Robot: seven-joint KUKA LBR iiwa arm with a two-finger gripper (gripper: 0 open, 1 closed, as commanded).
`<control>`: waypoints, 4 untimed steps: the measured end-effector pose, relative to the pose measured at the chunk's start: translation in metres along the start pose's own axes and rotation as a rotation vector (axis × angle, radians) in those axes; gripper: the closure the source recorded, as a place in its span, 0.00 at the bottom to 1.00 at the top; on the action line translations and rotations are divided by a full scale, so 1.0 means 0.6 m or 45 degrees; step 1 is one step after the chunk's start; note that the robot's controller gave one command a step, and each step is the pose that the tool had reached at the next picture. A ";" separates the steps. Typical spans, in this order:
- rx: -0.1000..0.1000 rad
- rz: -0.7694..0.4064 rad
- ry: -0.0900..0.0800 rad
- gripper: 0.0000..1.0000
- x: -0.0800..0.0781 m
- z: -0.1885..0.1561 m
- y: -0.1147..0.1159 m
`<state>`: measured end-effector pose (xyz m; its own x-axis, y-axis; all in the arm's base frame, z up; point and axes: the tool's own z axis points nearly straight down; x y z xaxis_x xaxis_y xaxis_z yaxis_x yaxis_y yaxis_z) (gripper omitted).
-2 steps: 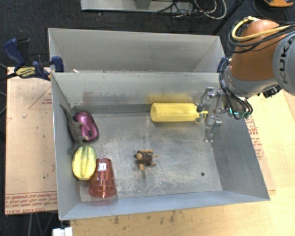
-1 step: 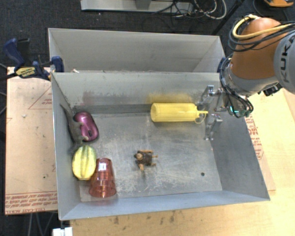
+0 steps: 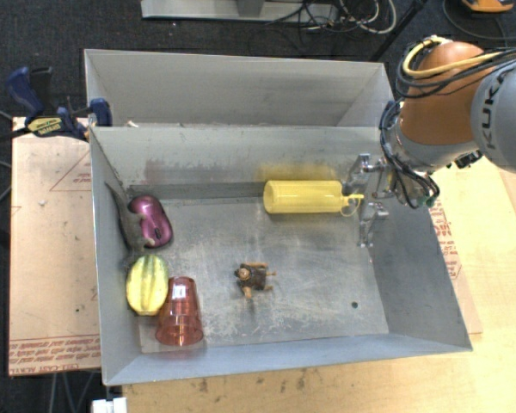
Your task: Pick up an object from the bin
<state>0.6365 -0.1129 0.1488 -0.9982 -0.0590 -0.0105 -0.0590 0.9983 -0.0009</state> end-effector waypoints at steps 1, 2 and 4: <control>0.004 -0.163 0.021 0.00 0.000 0.101 -0.030; -0.001 -0.098 0.010 0.00 -0.025 0.128 -0.008; -0.006 0.259 0.011 0.00 0.009 0.059 0.147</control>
Offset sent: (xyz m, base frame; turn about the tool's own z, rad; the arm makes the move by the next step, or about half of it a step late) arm 0.0202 0.0005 -0.0788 -0.0675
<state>0.6263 -0.0249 0.1131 -0.9896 0.1437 -0.0018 0.1436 0.9896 0.0051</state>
